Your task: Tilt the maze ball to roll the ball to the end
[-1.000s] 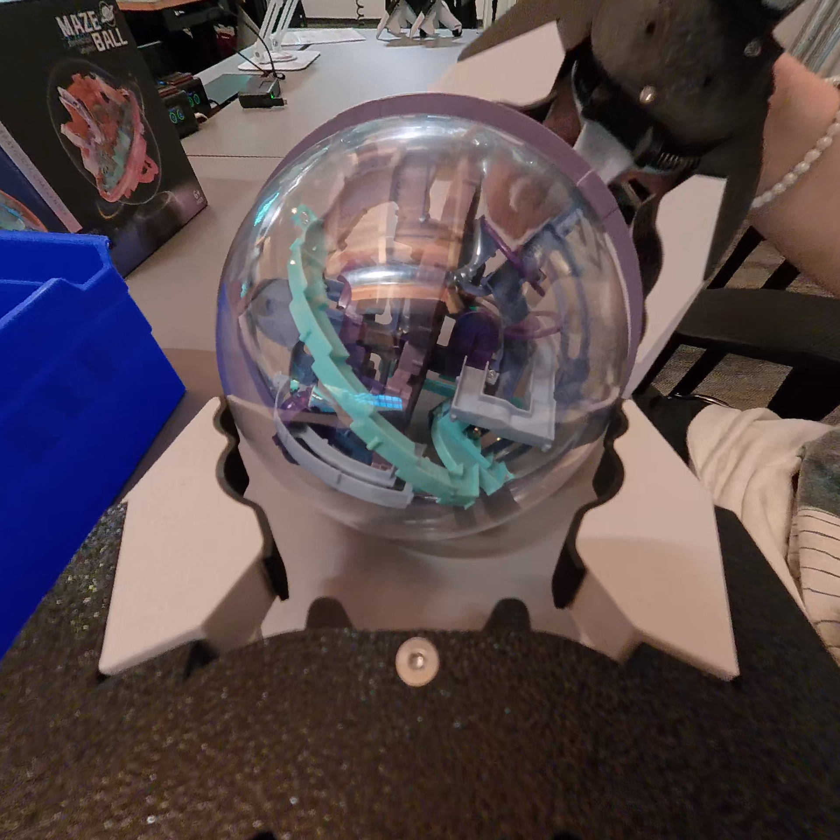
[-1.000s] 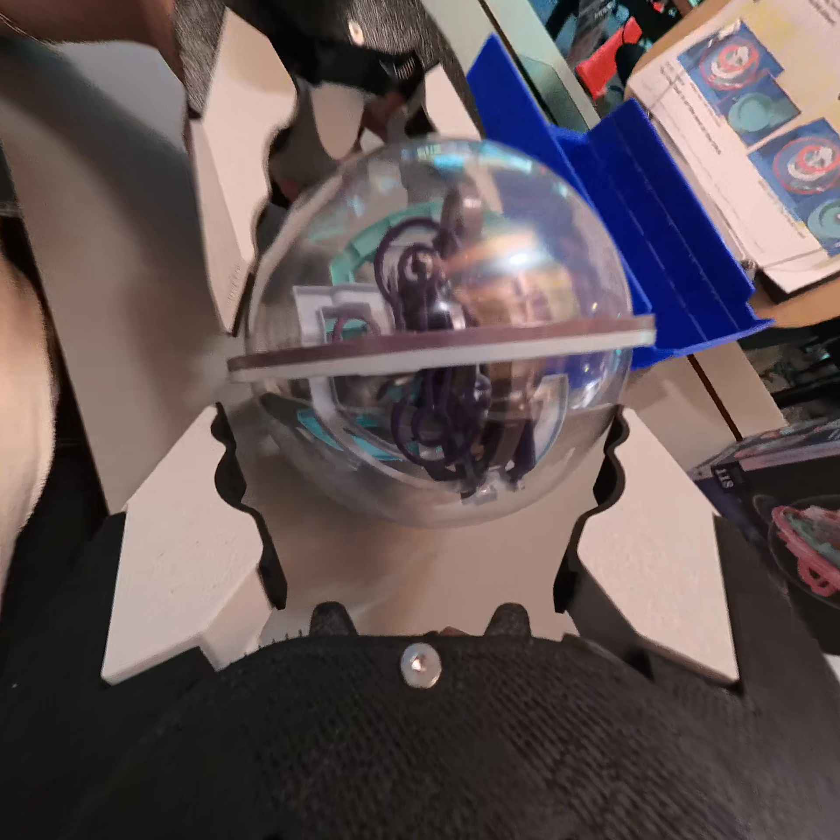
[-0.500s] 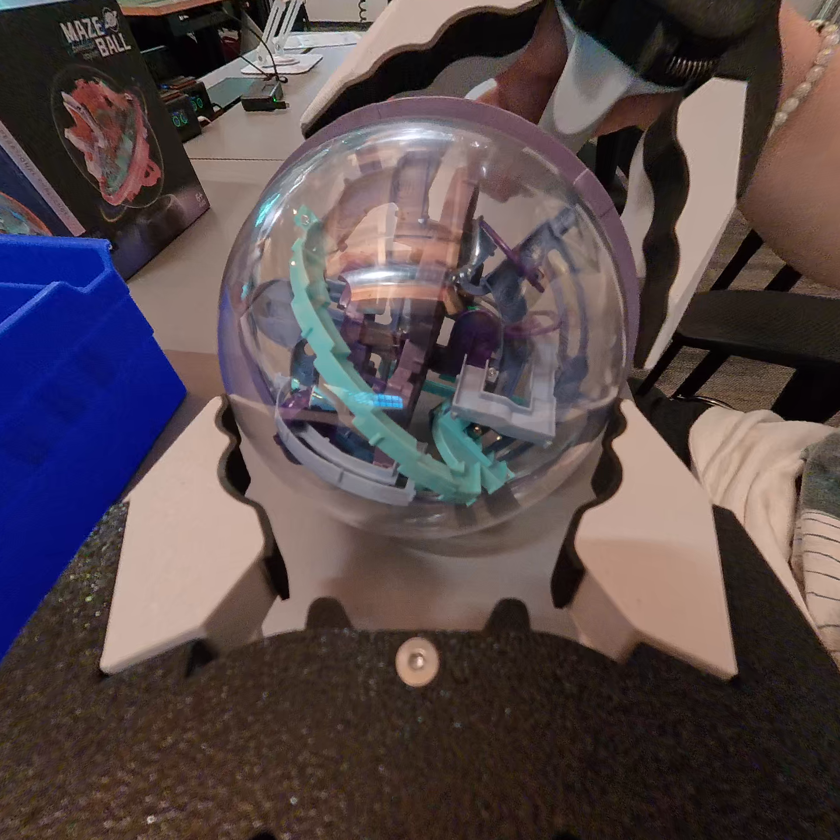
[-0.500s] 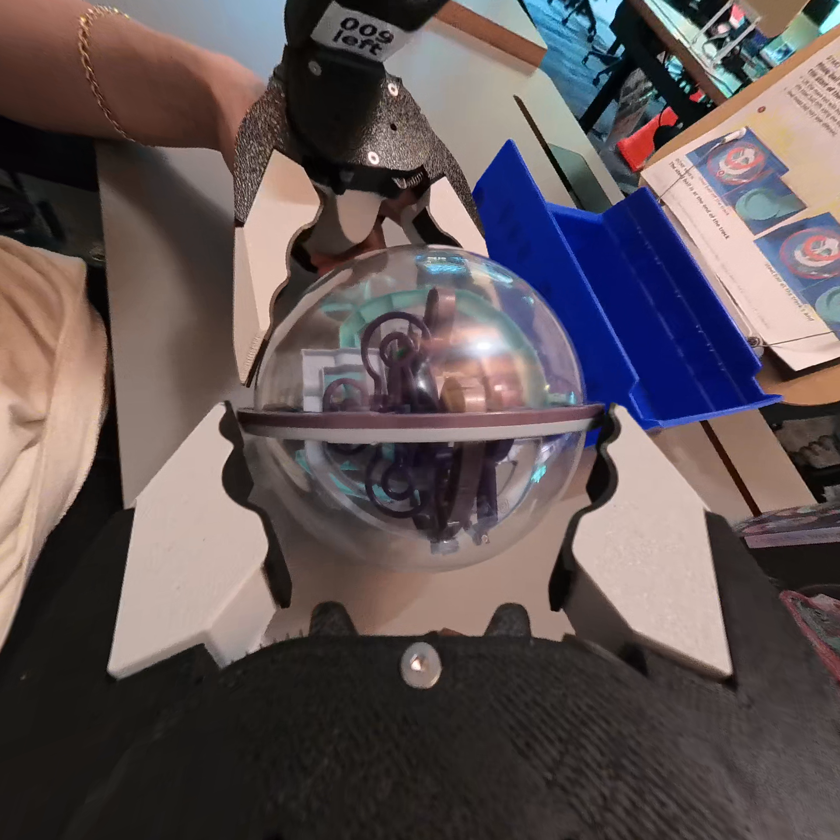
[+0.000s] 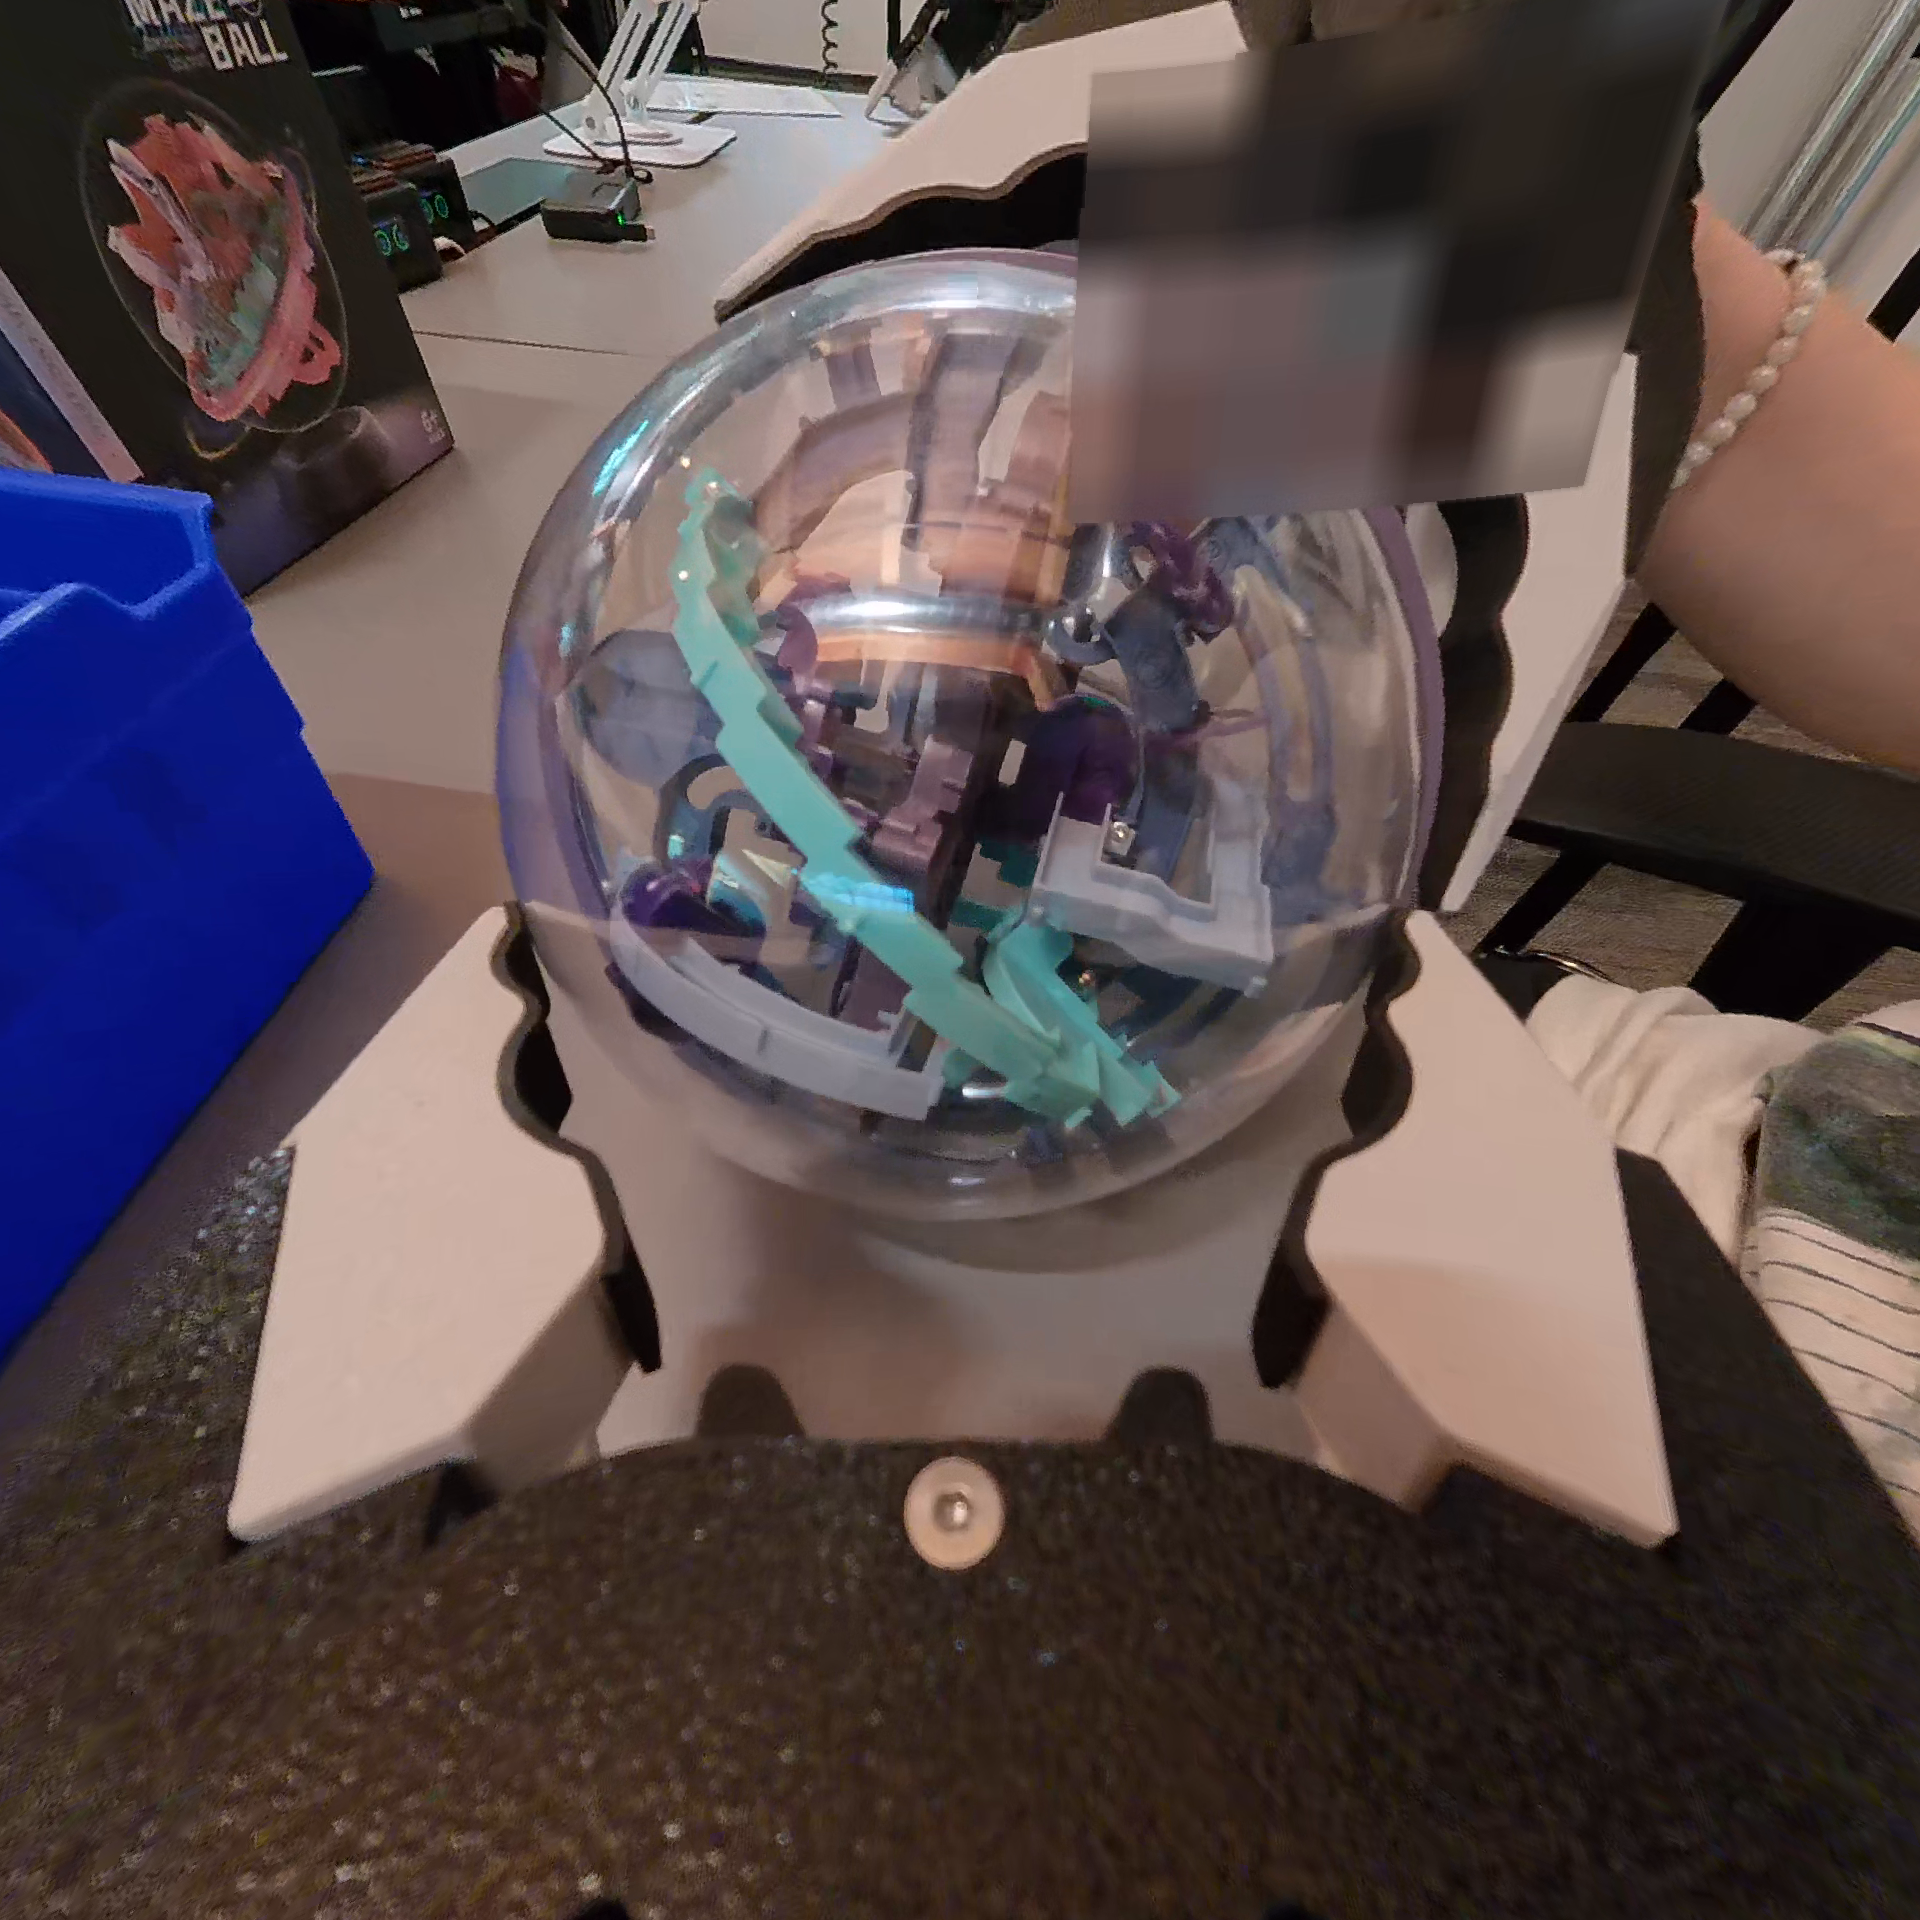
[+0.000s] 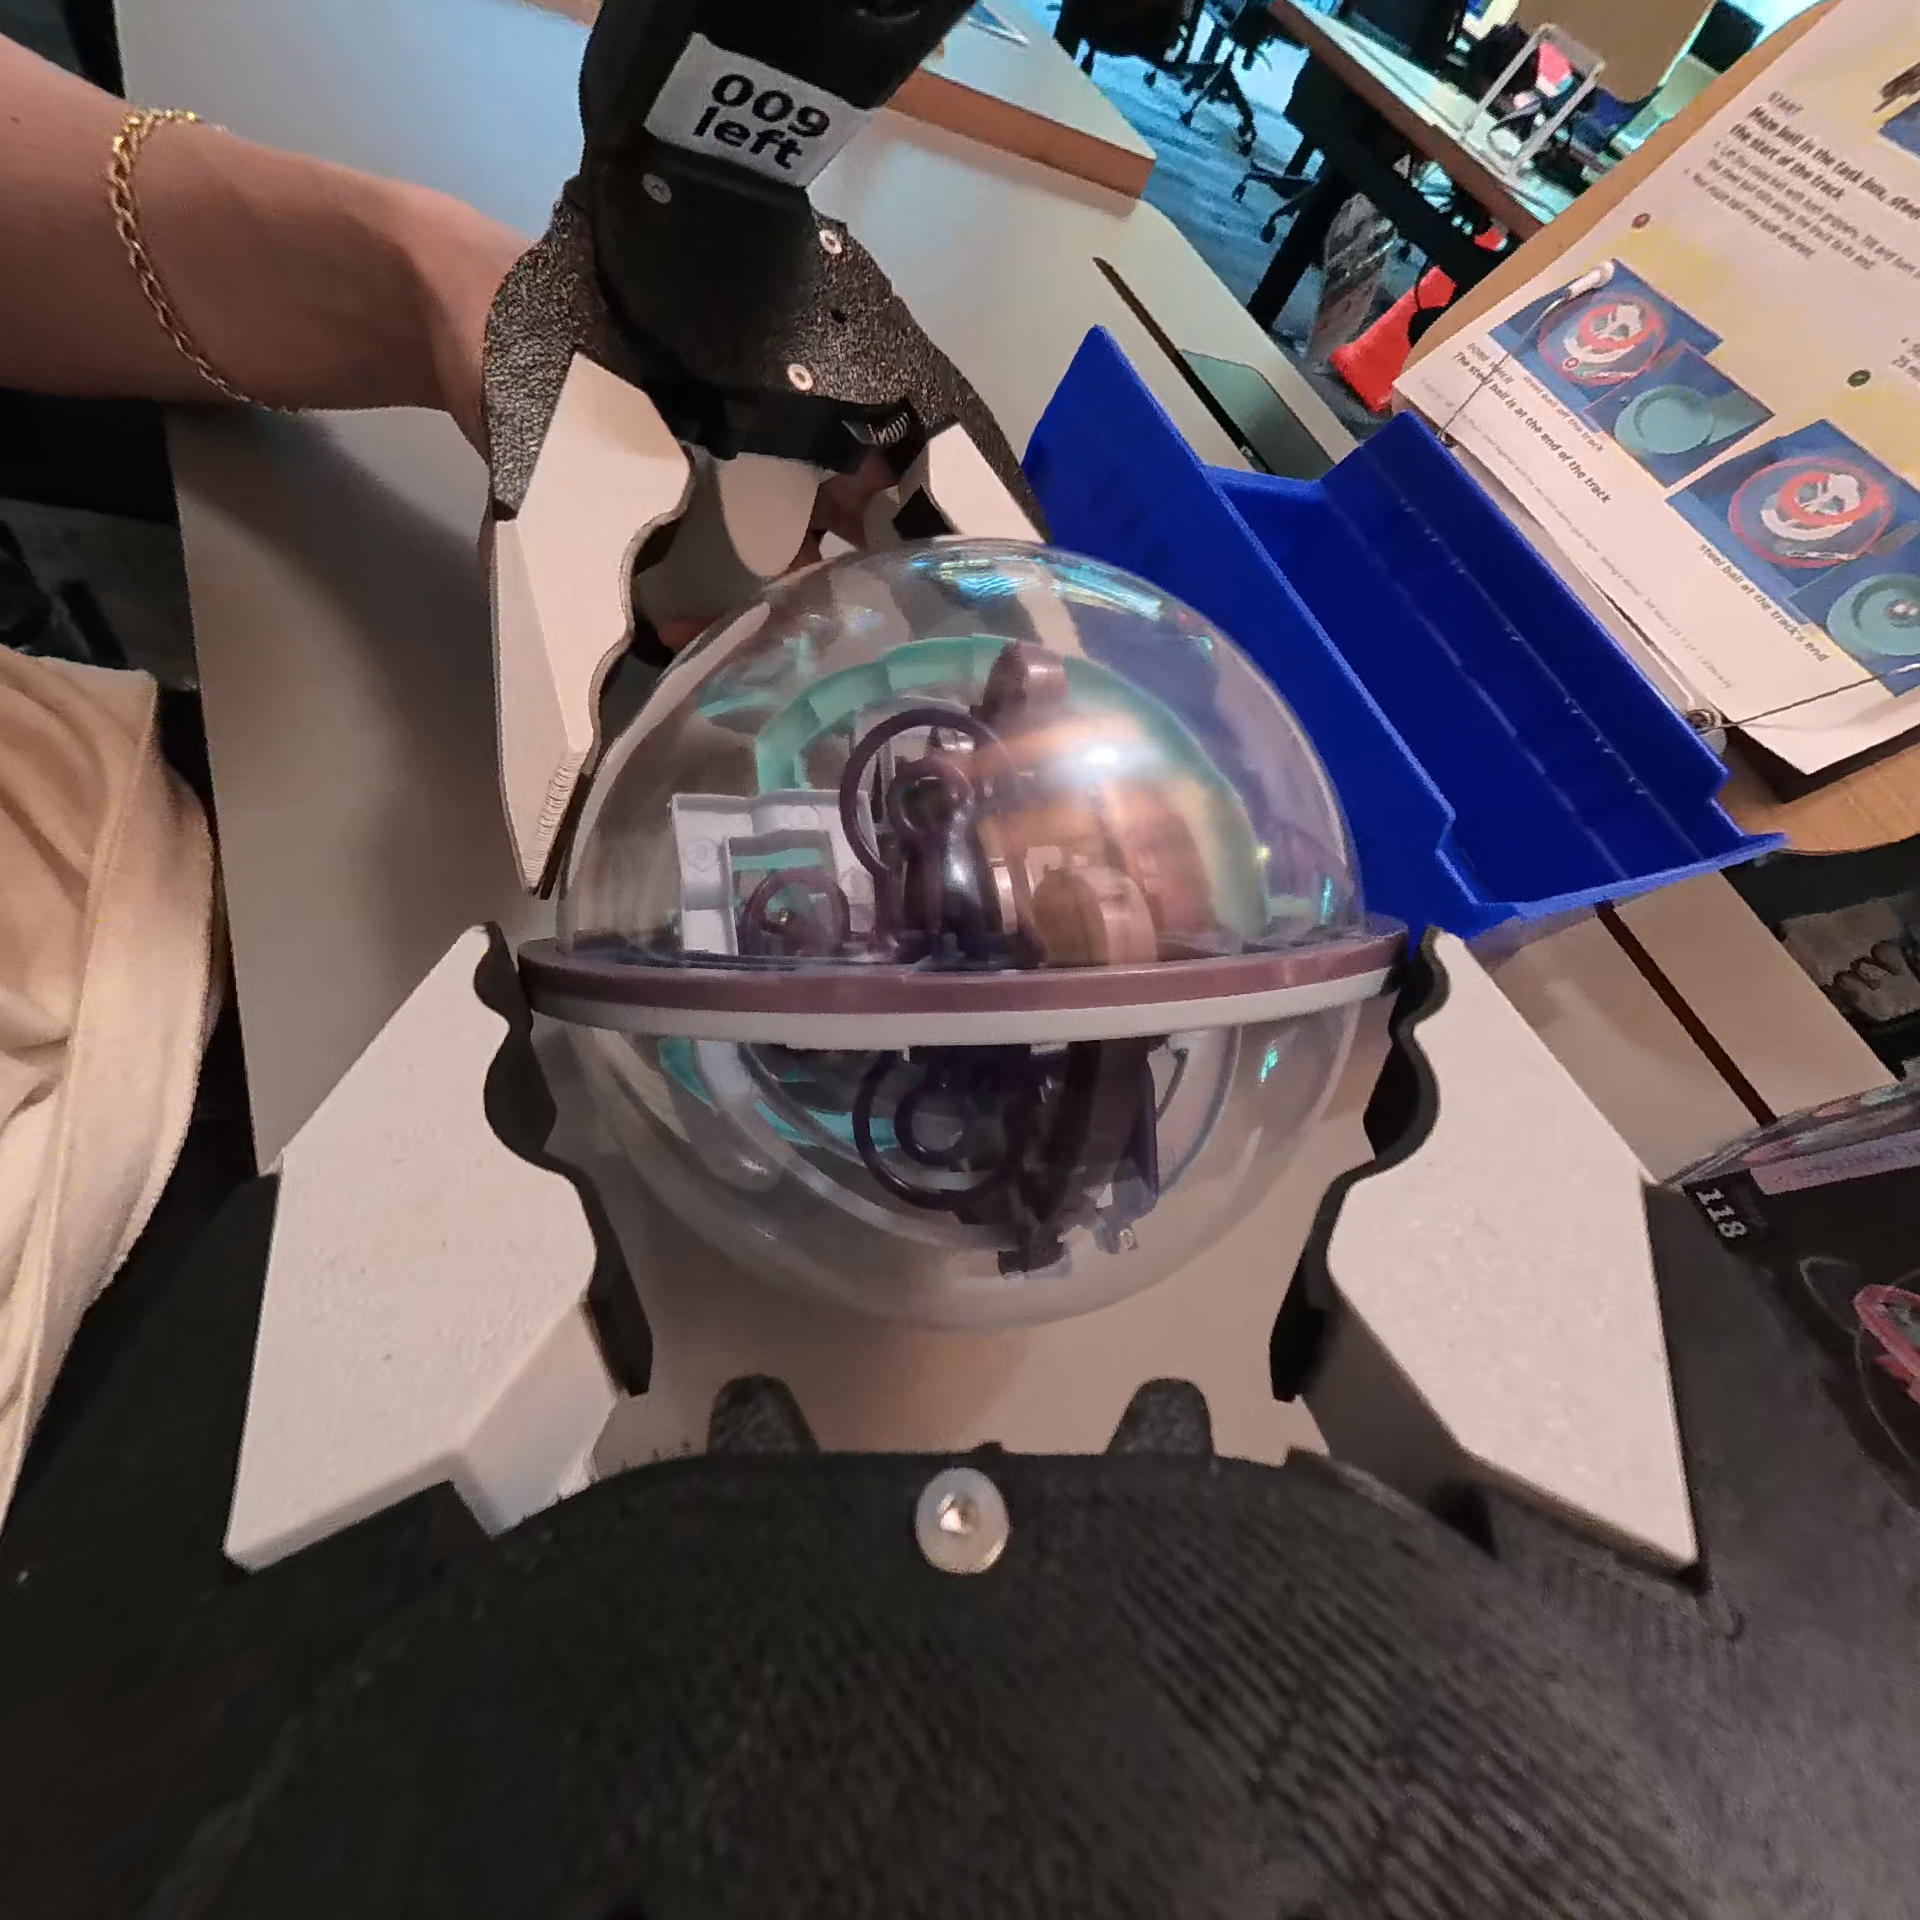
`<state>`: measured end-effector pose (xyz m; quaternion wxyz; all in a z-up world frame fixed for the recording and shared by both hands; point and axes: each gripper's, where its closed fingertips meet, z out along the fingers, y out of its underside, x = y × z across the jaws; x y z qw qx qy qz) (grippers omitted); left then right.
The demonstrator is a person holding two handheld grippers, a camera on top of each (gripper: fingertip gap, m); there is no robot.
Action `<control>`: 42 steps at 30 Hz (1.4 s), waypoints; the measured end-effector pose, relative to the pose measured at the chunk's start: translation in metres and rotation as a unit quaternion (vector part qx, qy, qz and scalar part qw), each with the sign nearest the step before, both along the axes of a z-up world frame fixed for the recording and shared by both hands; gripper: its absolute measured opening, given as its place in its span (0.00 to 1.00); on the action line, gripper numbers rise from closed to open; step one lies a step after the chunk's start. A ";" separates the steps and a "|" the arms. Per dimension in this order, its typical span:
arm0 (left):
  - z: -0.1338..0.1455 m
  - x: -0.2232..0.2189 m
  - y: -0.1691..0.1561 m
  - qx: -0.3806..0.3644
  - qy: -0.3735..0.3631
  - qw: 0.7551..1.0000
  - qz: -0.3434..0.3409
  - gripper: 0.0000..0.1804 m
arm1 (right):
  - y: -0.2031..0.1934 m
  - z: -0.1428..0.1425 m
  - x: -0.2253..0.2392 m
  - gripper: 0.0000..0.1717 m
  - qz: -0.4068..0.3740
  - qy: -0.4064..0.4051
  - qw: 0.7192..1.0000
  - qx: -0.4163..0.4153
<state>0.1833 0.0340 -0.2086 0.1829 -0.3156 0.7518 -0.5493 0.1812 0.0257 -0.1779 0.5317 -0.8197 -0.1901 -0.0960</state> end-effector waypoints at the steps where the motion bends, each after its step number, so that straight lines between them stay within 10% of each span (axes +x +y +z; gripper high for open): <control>1: -0.002 0.000 -0.001 -0.001 0.005 1.000 0.002 0.83 | 0.000 0.000 0.000 0.92 -0.002 -0.001 1.000 0.004; 42: 0.007 -0.006 -0.011 -0.042 0.027 0.999 -0.003 0.87 | -0.020 -0.031 0.002 0.89 -0.136 0.014 0.990 0.044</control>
